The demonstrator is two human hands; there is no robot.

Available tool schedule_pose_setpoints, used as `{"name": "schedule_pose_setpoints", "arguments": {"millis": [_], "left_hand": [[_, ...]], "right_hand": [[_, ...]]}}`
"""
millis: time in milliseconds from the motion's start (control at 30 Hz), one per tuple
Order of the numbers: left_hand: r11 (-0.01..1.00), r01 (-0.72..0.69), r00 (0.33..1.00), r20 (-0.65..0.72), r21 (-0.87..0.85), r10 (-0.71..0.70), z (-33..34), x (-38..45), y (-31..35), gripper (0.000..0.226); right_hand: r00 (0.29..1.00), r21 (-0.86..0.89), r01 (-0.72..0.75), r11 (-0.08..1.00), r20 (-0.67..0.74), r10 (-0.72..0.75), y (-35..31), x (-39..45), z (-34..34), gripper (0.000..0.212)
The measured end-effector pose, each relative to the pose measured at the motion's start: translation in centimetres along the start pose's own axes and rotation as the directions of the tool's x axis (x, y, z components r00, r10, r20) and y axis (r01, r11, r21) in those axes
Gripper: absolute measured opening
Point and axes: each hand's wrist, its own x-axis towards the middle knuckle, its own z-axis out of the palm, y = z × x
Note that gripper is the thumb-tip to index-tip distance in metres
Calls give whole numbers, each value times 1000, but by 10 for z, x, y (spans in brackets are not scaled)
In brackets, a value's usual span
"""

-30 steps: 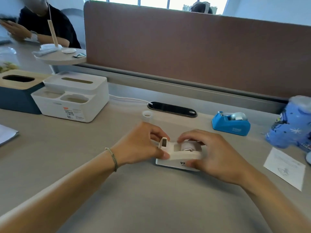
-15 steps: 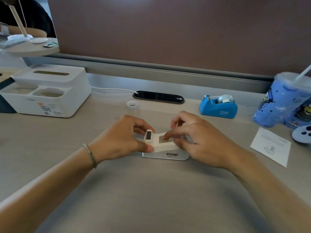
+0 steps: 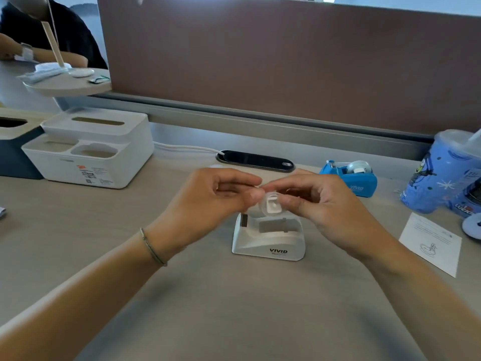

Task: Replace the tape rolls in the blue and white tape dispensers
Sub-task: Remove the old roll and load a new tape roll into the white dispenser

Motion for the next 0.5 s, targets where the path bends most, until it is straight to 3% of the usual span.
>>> {"name": "schedule_pose_setpoints", "arguments": {"millis": [100, 167, 233, 300, 500], "left_hand": [[967, 79, 997, 42, -241, -71, -10, 1, 2, 29], [932, 106, 994, 2, -346, -112, -18, 3, 0, 27], [895, 114, 987, -52, -432, -151, -27, 7, -5, 26], [859, 126, 980, -75, -497, -187, -35, 11, -10, 27], [852, 210, 960, -62, -479, -271, -45, 15, -19, 21]], "right_hand": [[1000, 115, -9, 993, -18, 11, -12, 22, 13, 20], [995, 104, 16, 994, -95, -6, -18, 35, 23, 23], [969, -86, 84, 993, -225, -101, -20, 45, 34, 25], [940, -298, 133, 945, -264, -216, -24, 48, 47, 23], [922, -357, 227, 906, -220, -318, -20, 53, 61, 15]]}}
